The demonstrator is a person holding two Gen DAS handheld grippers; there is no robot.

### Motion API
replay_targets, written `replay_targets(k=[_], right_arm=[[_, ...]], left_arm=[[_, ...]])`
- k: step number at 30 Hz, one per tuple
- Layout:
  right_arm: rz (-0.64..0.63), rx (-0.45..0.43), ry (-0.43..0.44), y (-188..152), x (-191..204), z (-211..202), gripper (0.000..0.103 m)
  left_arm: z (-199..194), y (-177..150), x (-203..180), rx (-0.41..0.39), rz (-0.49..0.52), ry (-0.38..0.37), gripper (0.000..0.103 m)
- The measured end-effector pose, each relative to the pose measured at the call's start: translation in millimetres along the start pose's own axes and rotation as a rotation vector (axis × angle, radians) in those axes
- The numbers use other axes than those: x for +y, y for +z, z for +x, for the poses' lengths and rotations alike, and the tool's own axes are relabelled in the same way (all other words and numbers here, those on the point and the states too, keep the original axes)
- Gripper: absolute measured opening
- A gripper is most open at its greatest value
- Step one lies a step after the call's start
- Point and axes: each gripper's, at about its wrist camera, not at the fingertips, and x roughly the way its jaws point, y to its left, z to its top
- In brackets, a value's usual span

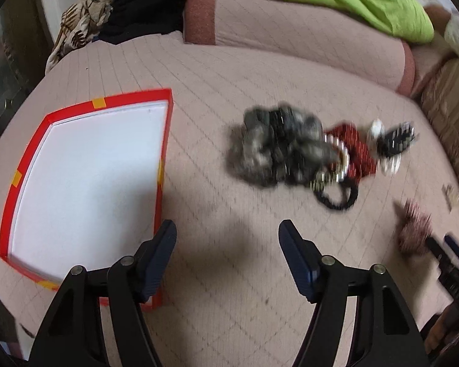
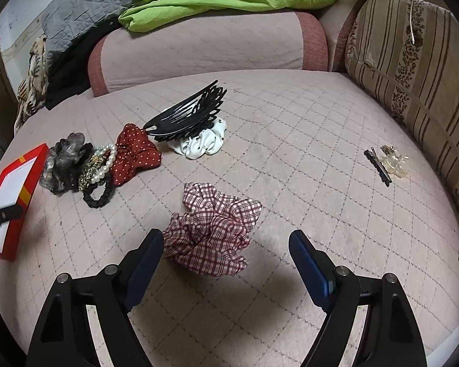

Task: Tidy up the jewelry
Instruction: 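Grasp the plaid scrunchie with the right tool while the left tool grasps the grey scrunchie, then carry both scrunchies into the red-rimmed tray and open both tools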

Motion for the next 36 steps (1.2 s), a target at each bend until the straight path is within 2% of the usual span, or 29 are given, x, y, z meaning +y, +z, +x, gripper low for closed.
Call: replay_targets(k=[3, 6, 10, 13, 16, 18, 19, 20, 22, 23, 24, 26, 32, 36], right_arm=[[0.004, -0.001, 0.01, 2.3, -1.7, 1.6, 0.087], [0.017, -0.002, 0.023, 3.5, -4.6, 4.7, 0.087], [0.046, 0.009, 0.044, 3.7, -11.7, 12.4, 0.086], [0.06, 0.023, 0.05, 3.7, -15.1, 18.8, 0.082], [0.073, 0.031, 0.048, 4.1, -18.3, 25.3, 0.078], [0.079, 0.038, 0.053, 5.0, -19.2, 30.1, 0.073], [0.081, 0.043, 0.056, 5.4, -18.9, 32.6, 0.068], [0.081, 0.051, 0.061, 5.3, -18.4, 35.0, 0.063], [0.085, 0.075, 0.084, 4.2, -17.5, 39.8, 0.037], [0.089, 0.09, 0.101, 3.8, -16.9, 41.9, 0.018], [0.098, 0.106, 0.121, 3.0, -16.8, 43.4, 0.015], [0.102, 0.097, 0.139, 1.8, -15.8, 38.3, 0.011], [0.064, 0.052, 0.179, 3.4, -4.2, 5.0, 0.01], [0.026, 0.016, 0.224, 11.9, 13.1, -24.3, 0.01]], left_arm=[[3.3, 24.5, 14.1, -0.028, -0.069, -0.063, 0.069], [19.8, 44.6, 18.4, -0.007, -0.097, -0.126, 0.069], [47.9, 59.9, 11.6, 0.04, -0.101, -0.185, 0.069], [65.9, 64.7, 2.0, 0.072, -0.1, -0.235, 0.069], [81.0, 66.1, -12.3, 0.097, -0.073, -0.231, 0.069], [87.6, 65.2, -17.9, 0.111, -0.066, -0.234, 0.053], [89.2, 64.7, -19.6, 0.123, -0.066, -0.241, 0.03], [91.0, 64.2, -21.1, 0.138, -0.067, -0.251, 0.018], [86.4, 61.9, -21.3, 0.134, -0.061, -0.242, 0.014], [82.9, 60.6, -21.3, 0.124, -0.055, -0.236, 0.013], [76.5, 59.3, -20.5, 0.113, -0.053, -0.234, 0.013], [64.7, 57.3, -15.9, 0.099, -0.065, -0.245, 0.013], [7.8, 51.0, 11.5, 0.026, -0.114, -0.305, 0.013], [-29.6, 45.4, 50.4, -0.022, -0.148, -0.301, 0.013]])
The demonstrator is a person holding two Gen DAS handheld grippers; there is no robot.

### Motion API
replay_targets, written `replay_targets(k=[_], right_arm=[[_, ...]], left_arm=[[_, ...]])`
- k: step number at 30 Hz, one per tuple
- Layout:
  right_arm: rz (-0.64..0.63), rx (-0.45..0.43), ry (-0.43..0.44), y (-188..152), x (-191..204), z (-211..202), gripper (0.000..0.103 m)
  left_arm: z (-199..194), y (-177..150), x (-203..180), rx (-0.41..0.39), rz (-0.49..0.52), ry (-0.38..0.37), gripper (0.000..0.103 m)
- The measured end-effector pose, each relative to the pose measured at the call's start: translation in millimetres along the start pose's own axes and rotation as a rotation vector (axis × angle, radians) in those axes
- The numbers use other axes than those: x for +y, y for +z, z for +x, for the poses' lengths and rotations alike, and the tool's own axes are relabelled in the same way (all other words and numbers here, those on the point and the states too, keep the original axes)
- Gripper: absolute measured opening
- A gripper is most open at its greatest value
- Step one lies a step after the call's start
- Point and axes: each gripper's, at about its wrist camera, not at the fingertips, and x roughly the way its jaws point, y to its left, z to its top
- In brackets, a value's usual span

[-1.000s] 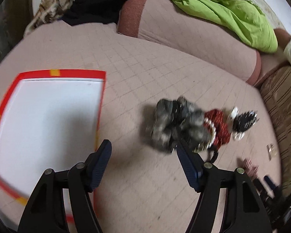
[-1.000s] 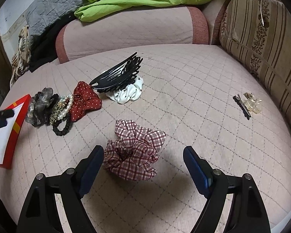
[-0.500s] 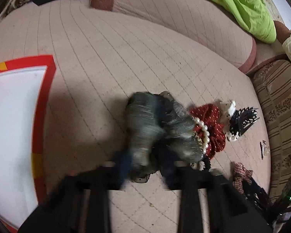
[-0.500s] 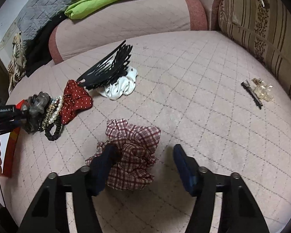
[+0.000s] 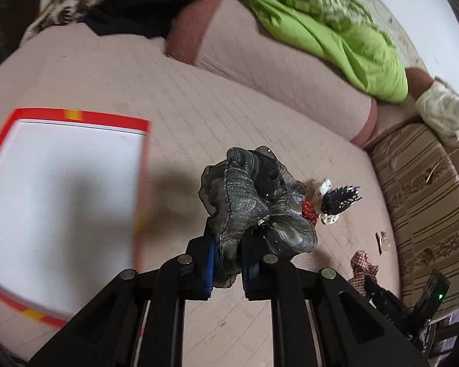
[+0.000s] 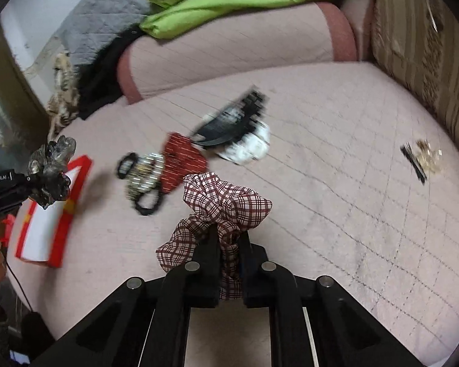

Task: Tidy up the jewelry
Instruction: 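Carry both scrunchies into the red-rimmed tray and open both tools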

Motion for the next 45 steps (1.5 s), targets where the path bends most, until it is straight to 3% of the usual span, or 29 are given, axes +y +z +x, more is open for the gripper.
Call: replay_targets(k=[5, 10, 17, 23, 30, 33, 34, 35, 36, 39, 42, 45], right_arm=[[-0.089, 0.003, 0.088, 13.7, 52.1, -10.8, 0.01], [-0.177, 0.052, 0.199, 26.1, 120.7, 6.0, 0.01], [-0.281, 0.108, 0.298, 51.3, 230.1, 66.0, 0.01], [-0.351, 0.168, 0.294, 63.9, 297.2, 135.5, 0.01], [-0.349, 0.223, 0.258, 62.9, 318.3, 192.3, 0.011], [-0.346, 0.232, 0.251, 61.9, 320.6, 201.2, 0.015], [-0.347, 0.23, 0.247, 61.8, 320.2, 202.7, 0.019], [-0.348, 0.229, 0.246, 62.9, 320.0, 202.5, 0.03], [-0.348, 0.226, 0.249, 63.6, 319.6, 201.1, 0.039], [-0.354, 0.18, 0.255, 69.1, 317.9, 186.2, 0.055], [-0.359, 0.148, 0.269, 70.3, 309.1, 160.7, 0.062], [-0.369, 0.165, 0.246, 54.0, 294.8, 141.7, 0.062]], left_arm=[[-37.7, 5.3, 58.6, -0.044, -0.067, 0.104, 0.013], [-55.3, 13.9, 117.8, -0.054, -0.12, 0.209, 0.013], [-35.4, 41.8, 193.1, -0.036, -0.155, 0.367, 0.013], [-7.4, 67.5, 240.7, -0.009, -0.189, 0.414, 0.014], [10.7, 88.2, 257.4, -0.017, -0.179, 0.423, 0.018], [10.7, 88.4, 257.3, -0.031, -0.175, 0.432, 0.031], [10.5, 87.9, 256.6, -0.034, -0.178, 0.43, 0.04], [9.6, 86.8, 256.0, -0.039, -0.182, 0.425, 0.045], [8.9, 86.6, 256.1, -0.042, -0.187, 0.413, 0.045], [3.7, 84.7, 252.2, -0.04, -0.193, 0.394, 0.045], [-8.2, 80.7, 244.5, -0.05, -0.197, 0.373, 0.046], [-26.4, 72.9, 234.1, -0.073, -0.188, 0.355, 0.048]])
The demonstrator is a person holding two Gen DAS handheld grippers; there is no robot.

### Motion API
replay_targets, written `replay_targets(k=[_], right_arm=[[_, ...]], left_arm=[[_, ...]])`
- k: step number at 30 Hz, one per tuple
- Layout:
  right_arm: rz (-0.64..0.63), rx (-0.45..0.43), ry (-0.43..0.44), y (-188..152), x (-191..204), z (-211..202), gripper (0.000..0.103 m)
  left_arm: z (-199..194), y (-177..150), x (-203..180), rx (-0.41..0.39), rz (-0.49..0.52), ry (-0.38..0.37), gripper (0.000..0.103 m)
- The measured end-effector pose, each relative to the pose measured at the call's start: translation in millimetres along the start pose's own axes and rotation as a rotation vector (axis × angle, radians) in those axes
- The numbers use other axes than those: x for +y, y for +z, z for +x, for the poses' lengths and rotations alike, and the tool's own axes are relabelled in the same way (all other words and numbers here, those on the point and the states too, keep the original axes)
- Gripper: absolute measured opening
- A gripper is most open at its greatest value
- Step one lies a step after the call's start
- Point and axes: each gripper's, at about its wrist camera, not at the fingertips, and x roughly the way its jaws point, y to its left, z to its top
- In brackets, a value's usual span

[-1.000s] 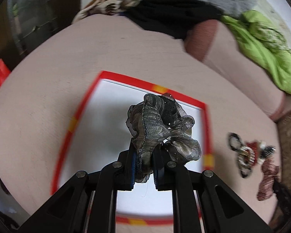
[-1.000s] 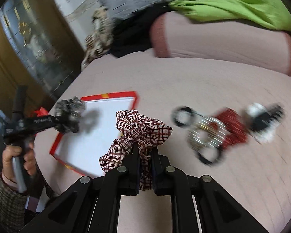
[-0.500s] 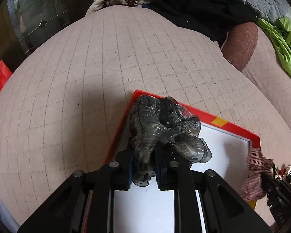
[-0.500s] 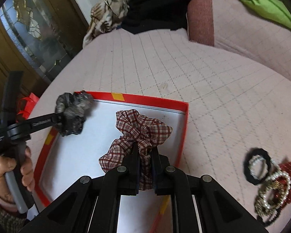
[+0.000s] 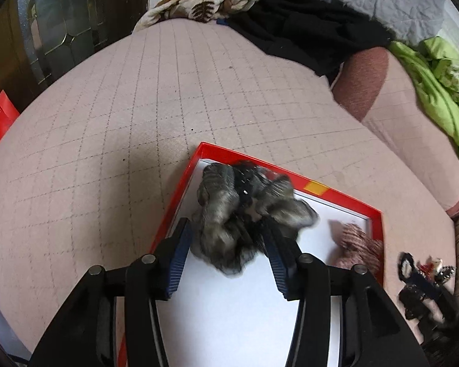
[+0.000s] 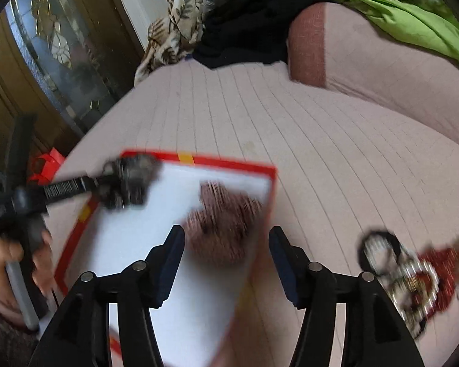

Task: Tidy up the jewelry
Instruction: 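Carry both scrunchies into the red-rimmed tray and open both tools, then withdraw both tools from the tray toward the remaining accessories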

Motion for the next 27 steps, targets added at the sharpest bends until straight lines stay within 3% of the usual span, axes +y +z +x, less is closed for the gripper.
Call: replay_targets(k=[2, 4, 6, 9, 21, 22, 24, 27], right_arm=[[0.014, 0.044, 0.008, -25.5, -3.9, -4.4, 0.062], [0.021, 0.089, 0.006, -45.6, -4.7, -2.1, 0.053], [0.018, 0.13, 0.014, -64.8, -3.3, 1.8, 0.024], [0.038, 0.143, 0.062, -76.9, -0.6, 1.2, 0.01], [0.076, 0.159, 0.093, -96.6, 10.6, -18.0, 0.013], [0.083, 0.153, 0.092, -96.2, 9.9, -20.8, 0.015], [0.093, 0.128, 0.094, -98.9, 6.5, -33.6, 0.03], [0.091, 0.085, 0.073, -111.1, -8.0, -59.8, 0.037]], left_arm=[[-12.2, -7.0, -0.9, -0.015, 0.005, 0.003, 0.049], [-27.7, -17.0, 0.7, -0.029, -0.003, 0.0, 0.049], [-39.6, -26.4, 5.2, -0.031, -0.029, -0.016, 0.049], [-57.6, -43.3, 12.5, -0.027, -0.08, -0.052, 0.049], [-112.1, -85.4, -3.0, -0.066, -0.061, -0.041, 0.05], [-115.5, -88.9, -9.5, -0.07, -0.045, -0.041, 0.05], [-123.4, -95.5, -26.6, -0.08, -0.005, -0.038, 0.05], [-131.5, -105.4, -52.2, -0.086, 0.05, -0.047, 0.056]])
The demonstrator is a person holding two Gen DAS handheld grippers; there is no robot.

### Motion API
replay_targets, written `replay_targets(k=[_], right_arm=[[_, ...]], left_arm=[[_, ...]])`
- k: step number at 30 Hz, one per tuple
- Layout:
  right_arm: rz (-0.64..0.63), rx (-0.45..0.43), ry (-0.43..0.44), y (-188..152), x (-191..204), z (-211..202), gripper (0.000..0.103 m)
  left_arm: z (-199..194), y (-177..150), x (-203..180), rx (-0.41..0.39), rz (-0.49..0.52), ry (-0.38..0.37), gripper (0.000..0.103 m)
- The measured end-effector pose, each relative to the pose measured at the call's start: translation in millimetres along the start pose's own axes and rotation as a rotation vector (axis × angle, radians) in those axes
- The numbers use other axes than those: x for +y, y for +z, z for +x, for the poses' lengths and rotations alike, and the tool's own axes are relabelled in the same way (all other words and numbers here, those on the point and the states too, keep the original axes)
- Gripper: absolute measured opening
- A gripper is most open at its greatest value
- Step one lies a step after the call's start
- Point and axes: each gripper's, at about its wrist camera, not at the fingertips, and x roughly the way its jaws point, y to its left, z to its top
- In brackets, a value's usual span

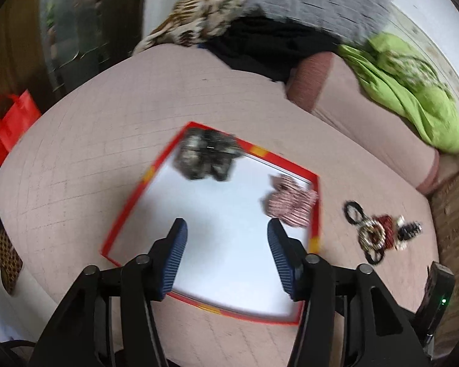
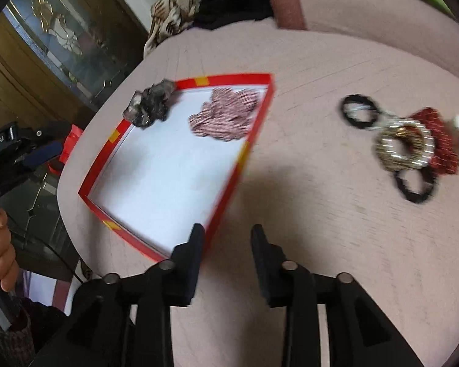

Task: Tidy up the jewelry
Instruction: 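Withdraw both tools from the tray toward the remaining accessories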

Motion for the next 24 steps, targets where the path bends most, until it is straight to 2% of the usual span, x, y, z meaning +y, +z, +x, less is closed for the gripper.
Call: replay_targets(k=[5, 11, 14, 18, 24], right_arm=[[0.07, -0.055, -0.064, -32.7, -53.0, -43.7, 0.037], [0.175, -0.12, -0.163, -63.9, -123.1, -90.1, 0.037], [0.224, -0.147, -0.205, -70.2, -152.3, -104.2, 0.039], [0.284, -0.173, -0.22, -75.1, -183.4, -113.3, 0.039], [0.315, -0.206, -0.204, -56.3, -204.9, -99.7, 0.039]], left_arm=[[0.3, -15.3, -57.3, 0.015, 0.092, -0.052, 0.059], [22.0, -35.6, -131.1, 0.087, 0.171, -0.148, 0.059], [36.8, -44.7, -160.5, 0.123, 0.206, -0.169, 0.059], [66.2, -48.8, -191.7, 0.178, 0.221, -0.203, 0.059], [128.5, -23.8, -217.3, 0.232, 0.181, -0.197, 0.059]])
